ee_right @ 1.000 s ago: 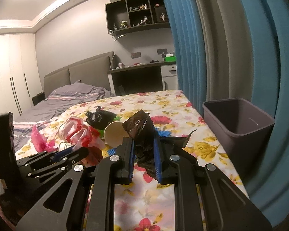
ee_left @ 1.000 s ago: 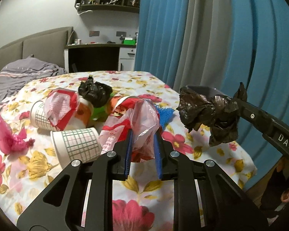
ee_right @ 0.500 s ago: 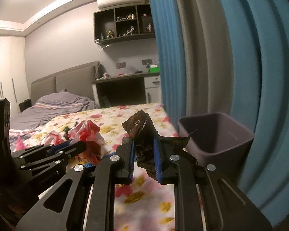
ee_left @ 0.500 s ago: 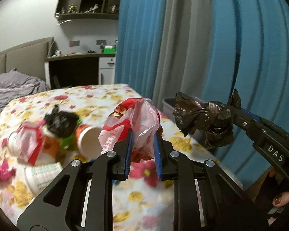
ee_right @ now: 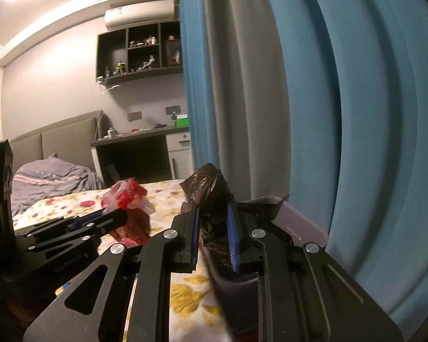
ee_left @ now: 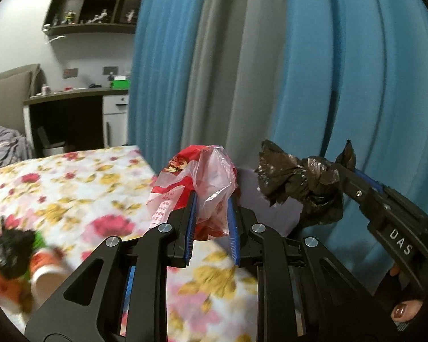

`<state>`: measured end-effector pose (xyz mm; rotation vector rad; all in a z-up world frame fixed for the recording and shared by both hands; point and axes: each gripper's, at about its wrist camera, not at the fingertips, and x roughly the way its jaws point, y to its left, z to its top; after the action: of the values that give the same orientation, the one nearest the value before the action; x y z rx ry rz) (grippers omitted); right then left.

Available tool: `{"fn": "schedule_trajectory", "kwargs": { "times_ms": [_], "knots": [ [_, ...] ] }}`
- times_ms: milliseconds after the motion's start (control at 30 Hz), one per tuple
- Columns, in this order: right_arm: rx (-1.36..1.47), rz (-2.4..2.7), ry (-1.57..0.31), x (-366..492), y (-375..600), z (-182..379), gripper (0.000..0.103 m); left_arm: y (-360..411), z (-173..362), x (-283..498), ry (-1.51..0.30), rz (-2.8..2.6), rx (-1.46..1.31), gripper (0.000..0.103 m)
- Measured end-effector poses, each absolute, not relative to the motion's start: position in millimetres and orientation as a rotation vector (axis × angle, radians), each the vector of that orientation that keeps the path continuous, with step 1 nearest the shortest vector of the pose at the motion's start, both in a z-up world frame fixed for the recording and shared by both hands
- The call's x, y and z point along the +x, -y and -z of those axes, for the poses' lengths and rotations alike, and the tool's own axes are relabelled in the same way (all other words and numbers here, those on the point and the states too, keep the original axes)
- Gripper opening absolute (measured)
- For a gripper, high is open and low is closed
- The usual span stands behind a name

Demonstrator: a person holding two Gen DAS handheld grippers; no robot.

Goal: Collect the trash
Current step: 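Carry both held bags over the grey bin and lower them inside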

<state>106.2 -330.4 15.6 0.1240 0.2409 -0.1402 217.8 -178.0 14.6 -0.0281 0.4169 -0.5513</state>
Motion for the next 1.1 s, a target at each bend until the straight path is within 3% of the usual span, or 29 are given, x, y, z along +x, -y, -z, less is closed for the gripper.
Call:
{"fn": "schedule_trajectory", "kwargs": {
  "times_ms": [433,1100],
  "knots": [
    [0.158,0.188,-0.308,153.1,369.0,7.5,0.018,246.9,13.5,278.2,-0.480,0.659,-0.008,0.020],
    [0.167,0.219,-0.377,195.3,383.7,23.7,0.019,276.3,47.6,318.4,-0.564,0.737,-0.021,0.023]
  ]
}}
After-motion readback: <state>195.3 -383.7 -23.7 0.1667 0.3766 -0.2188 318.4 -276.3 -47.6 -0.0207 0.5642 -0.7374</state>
